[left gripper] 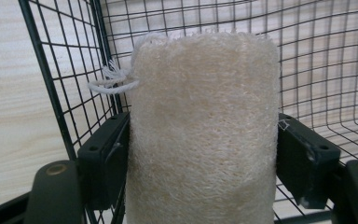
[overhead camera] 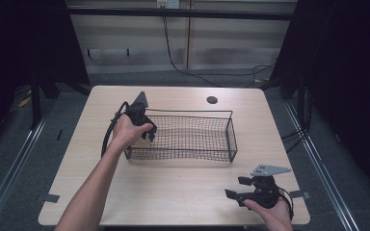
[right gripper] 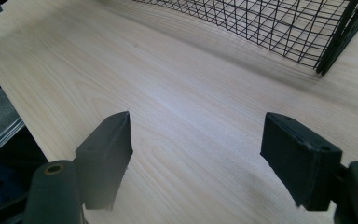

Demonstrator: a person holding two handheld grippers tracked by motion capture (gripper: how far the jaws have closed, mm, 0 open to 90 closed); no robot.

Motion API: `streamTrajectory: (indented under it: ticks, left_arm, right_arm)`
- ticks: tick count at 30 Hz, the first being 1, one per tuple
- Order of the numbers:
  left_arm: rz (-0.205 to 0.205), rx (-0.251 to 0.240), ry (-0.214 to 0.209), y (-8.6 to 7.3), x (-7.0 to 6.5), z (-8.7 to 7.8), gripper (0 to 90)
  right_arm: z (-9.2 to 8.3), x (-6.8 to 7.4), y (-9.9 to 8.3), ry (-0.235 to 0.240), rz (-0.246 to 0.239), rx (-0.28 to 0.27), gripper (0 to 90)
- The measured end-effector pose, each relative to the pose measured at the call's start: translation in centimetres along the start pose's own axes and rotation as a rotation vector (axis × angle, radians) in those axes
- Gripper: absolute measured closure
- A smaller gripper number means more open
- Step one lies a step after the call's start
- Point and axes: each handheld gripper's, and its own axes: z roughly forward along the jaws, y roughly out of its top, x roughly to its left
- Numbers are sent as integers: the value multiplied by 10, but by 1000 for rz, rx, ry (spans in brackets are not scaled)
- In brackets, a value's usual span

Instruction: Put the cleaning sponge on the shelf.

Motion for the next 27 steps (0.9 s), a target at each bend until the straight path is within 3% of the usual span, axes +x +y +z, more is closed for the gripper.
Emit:
streamTrajectory:
  ticks: [8, 27]
  left_arm:
    - [-46, 14, 6, 0, 4, 9, 262]
    - [-83, 46, 9, 2, 0, 24, 261]
  right_arm:
    - [0, 0, 0, 1, 2, 0, 245]
    - [0, 0, 0, 6, 5, -4, 239]
